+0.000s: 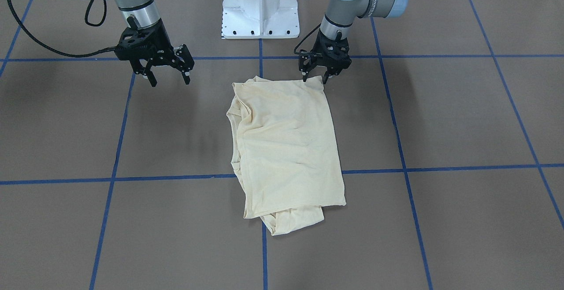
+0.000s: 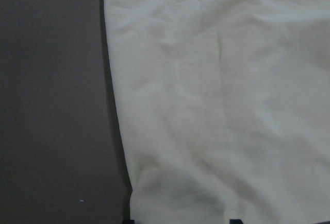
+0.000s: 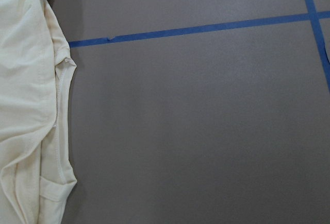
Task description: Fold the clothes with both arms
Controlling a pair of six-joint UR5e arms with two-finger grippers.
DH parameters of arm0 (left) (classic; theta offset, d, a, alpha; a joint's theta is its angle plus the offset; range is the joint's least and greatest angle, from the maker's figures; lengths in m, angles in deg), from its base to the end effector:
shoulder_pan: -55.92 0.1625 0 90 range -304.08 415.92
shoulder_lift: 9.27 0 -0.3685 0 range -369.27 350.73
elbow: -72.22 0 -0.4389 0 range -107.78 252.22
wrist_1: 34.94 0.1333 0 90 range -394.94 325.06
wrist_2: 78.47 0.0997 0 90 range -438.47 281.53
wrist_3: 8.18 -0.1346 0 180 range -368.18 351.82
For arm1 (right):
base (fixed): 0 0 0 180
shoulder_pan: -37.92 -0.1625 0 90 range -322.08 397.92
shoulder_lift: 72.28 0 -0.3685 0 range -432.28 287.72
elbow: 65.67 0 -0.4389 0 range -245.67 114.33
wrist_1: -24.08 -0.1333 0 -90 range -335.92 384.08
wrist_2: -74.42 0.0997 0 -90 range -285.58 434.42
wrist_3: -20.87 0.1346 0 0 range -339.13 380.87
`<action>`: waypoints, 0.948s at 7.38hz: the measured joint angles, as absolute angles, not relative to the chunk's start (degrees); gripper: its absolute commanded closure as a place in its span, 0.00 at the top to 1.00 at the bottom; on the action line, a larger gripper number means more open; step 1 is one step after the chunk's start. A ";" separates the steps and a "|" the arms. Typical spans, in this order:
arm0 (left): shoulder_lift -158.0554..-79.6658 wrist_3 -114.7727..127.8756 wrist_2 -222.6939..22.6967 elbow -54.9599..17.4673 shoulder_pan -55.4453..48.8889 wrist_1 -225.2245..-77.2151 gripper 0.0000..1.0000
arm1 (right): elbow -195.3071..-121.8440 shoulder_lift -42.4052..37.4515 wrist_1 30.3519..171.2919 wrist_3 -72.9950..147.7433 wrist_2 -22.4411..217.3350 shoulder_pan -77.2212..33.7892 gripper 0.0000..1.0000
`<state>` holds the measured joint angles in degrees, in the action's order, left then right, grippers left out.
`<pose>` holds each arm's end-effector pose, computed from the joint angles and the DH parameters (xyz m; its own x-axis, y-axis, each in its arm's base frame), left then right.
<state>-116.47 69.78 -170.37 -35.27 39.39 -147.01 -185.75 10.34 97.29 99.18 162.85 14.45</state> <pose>0.5740 -0.3048 0.2551 0.5677 0.0490 -0.8218 0.1425 0.9773 0.1567 -0.4620 -0.3499 0.2587 0.6096 0.0439 0.7915 -0.3012 0.9364 0.1801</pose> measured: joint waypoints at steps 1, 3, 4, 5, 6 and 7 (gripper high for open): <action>-116.44 69.78 -170.39 -35.12 39.39 -147.01 0.68 | -185.71 10.34 97.29 99.18 162.84 14.45 1.00; -116.46 69.78 -170.42 -34.72 39.45 -147.02 0.45 | -185.66 10.33 97.29 99.18 162.82 14.45 1.00; -116.48 69.80 -170.46 -34.63 39.46 -147.05 0.19 | -185.64 10.33 97.29 99.18 162.79 14.45 1.00; -116.47 69.94 -170.45 -34.60 39.48 -147.08 0.00 | -185.64 10.33 97.29 99.18 162.77 14.48 1.00; -116.41 70.15 -170.41 -34.59 39.48 -147.08 0.00 | -185.61 10.33 97.29 99.18 162.71 14.51 1.00; -116.36 70.25 -170.35 -34.67 39.48 -147.09 0.00 | -185.51 10.26 97.29 99.18 162.58 14.55 1.00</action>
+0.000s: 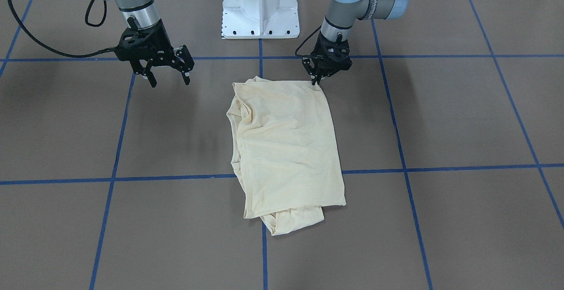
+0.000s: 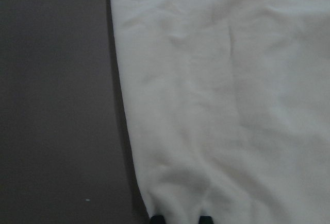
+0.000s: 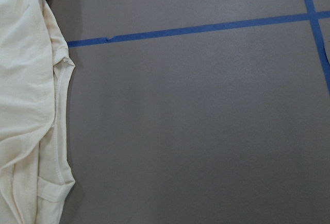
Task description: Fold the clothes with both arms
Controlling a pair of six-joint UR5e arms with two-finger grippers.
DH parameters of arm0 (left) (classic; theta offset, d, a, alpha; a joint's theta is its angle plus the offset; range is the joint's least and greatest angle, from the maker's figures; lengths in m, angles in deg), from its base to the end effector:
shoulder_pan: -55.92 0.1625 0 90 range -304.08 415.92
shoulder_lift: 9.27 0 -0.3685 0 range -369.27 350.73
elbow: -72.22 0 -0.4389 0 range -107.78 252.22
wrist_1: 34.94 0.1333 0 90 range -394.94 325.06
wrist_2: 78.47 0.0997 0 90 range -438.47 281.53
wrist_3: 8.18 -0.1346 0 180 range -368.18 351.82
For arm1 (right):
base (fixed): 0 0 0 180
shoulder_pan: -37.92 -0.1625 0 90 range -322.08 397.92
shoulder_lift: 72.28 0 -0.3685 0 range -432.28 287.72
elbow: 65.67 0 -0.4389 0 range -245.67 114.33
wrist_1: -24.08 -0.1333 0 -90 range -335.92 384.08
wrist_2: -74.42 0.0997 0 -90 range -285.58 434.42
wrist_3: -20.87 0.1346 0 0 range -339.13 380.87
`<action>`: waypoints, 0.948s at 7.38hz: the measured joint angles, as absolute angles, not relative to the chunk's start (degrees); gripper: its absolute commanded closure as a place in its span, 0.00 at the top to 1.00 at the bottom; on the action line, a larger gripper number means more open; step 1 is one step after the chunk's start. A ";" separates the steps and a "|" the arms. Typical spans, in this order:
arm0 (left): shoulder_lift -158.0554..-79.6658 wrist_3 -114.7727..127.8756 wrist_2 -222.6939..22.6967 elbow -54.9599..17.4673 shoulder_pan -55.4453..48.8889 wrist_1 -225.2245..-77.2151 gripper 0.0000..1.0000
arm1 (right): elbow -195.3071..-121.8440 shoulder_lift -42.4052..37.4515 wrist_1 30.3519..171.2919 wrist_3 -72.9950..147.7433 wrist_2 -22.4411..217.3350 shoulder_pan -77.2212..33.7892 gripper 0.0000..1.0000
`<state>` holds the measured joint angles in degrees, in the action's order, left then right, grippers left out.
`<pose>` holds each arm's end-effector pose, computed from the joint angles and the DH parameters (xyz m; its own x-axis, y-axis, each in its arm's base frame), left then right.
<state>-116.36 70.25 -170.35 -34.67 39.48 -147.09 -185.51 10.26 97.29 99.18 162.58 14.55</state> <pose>0.5769 -0.3046 0.2616 0.5752 0.0393 -0.8171 0.1443 0.9783 0.1486 -0.4635 -0.3502 0.2601 0.6124 0.0440 0.7893 -0.3025 0.9355 0.1825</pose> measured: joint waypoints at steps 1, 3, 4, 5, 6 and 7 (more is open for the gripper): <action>-116.34 70.29 -170.34 -34.86 39.47 -147.09 0.00 | -185.02 9.65 97.30 99.39 162.36 14.62 0.98; -116.32 70.31 -170.39 -35.20 39.41 -147.09 0.00 | -180.33 3.77 97.80 104.13 161.41 14.82 0.96; -116.33 70.31 -170.39 -35.26 39.40 -147.09 0.00 | -176.51 -0.66 98.19 108.27 160.19 15.17 0.95; -116.34 70.31 -170.40 -35.34 39.40 -147.09 0.00 | -172.94 -5.05 99.33 112.29 158.81 15.73 0.95; -116.36 70.31 -170.38 -35.39 39.41 -147.09 0.00 | -170.04 -9.15 101.27 115.80 157.91 16.25 0.94; -116.38 70.31 -170.34 -35.45 39.44 -147.09 0.00 | -167.46 -12.43 102.99 118.83 156.77 16.99 0.94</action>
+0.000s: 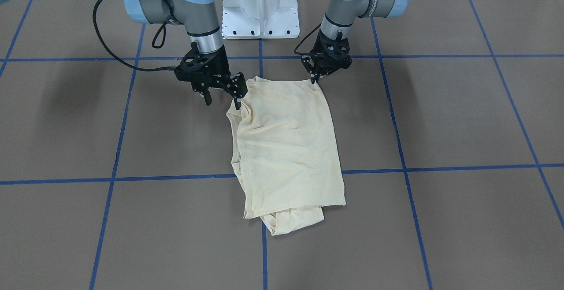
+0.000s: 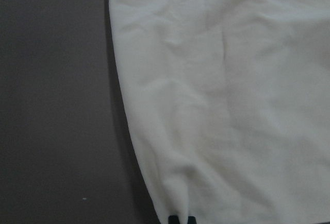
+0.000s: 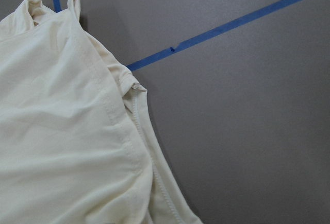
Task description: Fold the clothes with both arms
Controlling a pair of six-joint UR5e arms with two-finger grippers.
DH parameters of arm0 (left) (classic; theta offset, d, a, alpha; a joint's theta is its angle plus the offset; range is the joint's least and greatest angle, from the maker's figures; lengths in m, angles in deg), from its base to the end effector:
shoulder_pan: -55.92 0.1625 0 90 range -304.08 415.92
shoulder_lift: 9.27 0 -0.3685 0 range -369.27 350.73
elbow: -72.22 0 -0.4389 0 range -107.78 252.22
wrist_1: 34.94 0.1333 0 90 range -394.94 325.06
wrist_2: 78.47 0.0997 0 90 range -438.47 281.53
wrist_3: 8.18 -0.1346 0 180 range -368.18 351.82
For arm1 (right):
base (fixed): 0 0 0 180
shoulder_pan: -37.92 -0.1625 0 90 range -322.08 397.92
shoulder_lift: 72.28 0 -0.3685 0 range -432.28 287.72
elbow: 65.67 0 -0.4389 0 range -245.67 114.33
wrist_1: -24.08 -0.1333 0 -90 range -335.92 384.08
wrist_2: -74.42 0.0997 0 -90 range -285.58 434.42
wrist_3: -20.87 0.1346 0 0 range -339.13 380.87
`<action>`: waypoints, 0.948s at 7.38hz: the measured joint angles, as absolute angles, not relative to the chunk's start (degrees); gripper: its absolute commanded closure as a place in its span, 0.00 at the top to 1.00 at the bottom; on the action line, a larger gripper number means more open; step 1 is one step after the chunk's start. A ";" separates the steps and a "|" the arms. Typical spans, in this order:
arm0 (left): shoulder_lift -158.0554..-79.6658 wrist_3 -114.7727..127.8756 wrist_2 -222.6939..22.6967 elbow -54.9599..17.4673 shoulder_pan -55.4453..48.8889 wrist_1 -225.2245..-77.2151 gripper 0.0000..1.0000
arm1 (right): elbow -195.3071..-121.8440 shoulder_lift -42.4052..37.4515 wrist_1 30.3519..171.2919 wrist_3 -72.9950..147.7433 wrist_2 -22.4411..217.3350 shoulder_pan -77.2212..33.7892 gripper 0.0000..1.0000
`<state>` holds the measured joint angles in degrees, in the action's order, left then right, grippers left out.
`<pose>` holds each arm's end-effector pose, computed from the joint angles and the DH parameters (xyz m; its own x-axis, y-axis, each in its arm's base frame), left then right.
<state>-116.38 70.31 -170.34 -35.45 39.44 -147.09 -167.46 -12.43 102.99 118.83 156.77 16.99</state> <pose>0.5733 -0.3040 0.2542 0.5641 0.0411 -0.8247 0.1477 0.9776 0.1498 -0.5793 -0.3835 0.1884 0.4935 0.3357 0.8023 -0.5268 0.8494 -0.0314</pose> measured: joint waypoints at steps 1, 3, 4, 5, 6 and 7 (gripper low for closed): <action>-116.39 70.31 -170.32 -35.47 39.47 -147.09 0.00 | -165.66 -14.16 103.78 120.59 155.25 17.90 0.94; -116.46 70.31 -170.37 -35.45 39.48 -147.09 0.00 | -163.96 -15.46 105.23 121.60 153.18 19.92 0.95; -116.47 70.31 -170.39 -35.45 39.47 -147.09 0.00 | -163.59 -15.78 106.27 121.68 152.24 20.92 0.95; -116.49 70.31 -170.40 -35.44 39.46 -147.09 0.00 | -163.36 -15.94 107.10 121.73 151.56 21.65 0.86; -116.52 70.31 -170.40 -35.44 39.46 -147.09 0.00 | -163.00 -16.14 107.60 121.76 151.10 22.12 0.79; -116.58 70.31 -170.40 -35.44 39.47 -147.09 0.00 | -162.26 -16.59 107.91 121.75 150.64 22.43 0.73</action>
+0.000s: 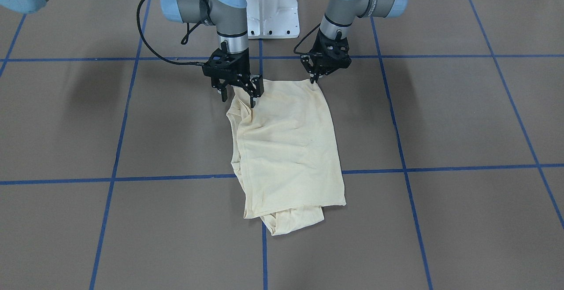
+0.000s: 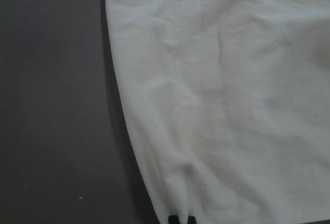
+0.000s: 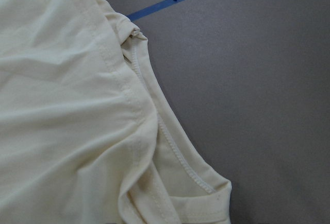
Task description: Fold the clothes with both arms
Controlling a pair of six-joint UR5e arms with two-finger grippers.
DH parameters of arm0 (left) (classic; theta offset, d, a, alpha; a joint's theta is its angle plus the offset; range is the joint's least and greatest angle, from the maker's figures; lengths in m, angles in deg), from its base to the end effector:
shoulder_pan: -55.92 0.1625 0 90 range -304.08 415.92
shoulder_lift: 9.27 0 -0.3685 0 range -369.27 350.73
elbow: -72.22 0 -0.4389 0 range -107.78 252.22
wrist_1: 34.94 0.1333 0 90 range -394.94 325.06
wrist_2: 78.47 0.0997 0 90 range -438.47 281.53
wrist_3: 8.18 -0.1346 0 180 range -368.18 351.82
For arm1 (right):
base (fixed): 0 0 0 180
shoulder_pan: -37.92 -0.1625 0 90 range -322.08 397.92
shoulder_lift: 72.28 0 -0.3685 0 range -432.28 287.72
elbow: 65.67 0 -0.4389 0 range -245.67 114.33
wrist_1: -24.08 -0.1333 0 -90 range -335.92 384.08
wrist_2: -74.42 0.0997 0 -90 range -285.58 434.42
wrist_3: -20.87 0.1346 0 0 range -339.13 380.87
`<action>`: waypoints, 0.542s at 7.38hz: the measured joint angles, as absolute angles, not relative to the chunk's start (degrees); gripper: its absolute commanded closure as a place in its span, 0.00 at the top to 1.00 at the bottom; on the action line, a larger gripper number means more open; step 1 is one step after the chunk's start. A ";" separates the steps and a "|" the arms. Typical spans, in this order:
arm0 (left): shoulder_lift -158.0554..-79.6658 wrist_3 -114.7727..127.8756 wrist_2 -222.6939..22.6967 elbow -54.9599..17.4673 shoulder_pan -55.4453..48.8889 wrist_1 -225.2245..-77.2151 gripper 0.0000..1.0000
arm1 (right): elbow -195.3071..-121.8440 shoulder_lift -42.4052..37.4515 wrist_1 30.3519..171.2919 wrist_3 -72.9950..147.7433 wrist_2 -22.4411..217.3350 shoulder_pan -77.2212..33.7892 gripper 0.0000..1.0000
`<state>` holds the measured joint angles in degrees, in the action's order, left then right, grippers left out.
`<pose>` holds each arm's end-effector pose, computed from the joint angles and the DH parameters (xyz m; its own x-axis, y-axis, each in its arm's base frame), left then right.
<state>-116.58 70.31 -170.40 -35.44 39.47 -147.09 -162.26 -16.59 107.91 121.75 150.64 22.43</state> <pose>0.5739 -0.3037 0.2521 0.5612 0.0422 -0.8266 0.1469 0.9778 0.1497 -0.6334 -0.3471 0.1956 0.5639 0.3465 0.7496 -0.5437 0.8390 0.0211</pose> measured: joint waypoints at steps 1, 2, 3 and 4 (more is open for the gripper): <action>-116.62 70.31 -170.40 -35.44 39.48 -147.09 0.00 | -161.31 -17.02 108.03 121.71 150.15 22.67 0.68; -116.65 70.31 -170.40 -35.44 39.48 -147.11 0.00 | -160.62 -17.22 108.10 121.66 149.88 22.90 0.66; -116.66 70.31 -170.40 -35.44 39.48 -147.14 0.00 | -160.34 -17.25 108.37 121.53 149.64 23.16 0.51; -116.66 70.31 -170.40 -35.44 39.48 -147.15 0.00 | -160.31 -17.35 108.90 121.41 149.40 23.32 0.26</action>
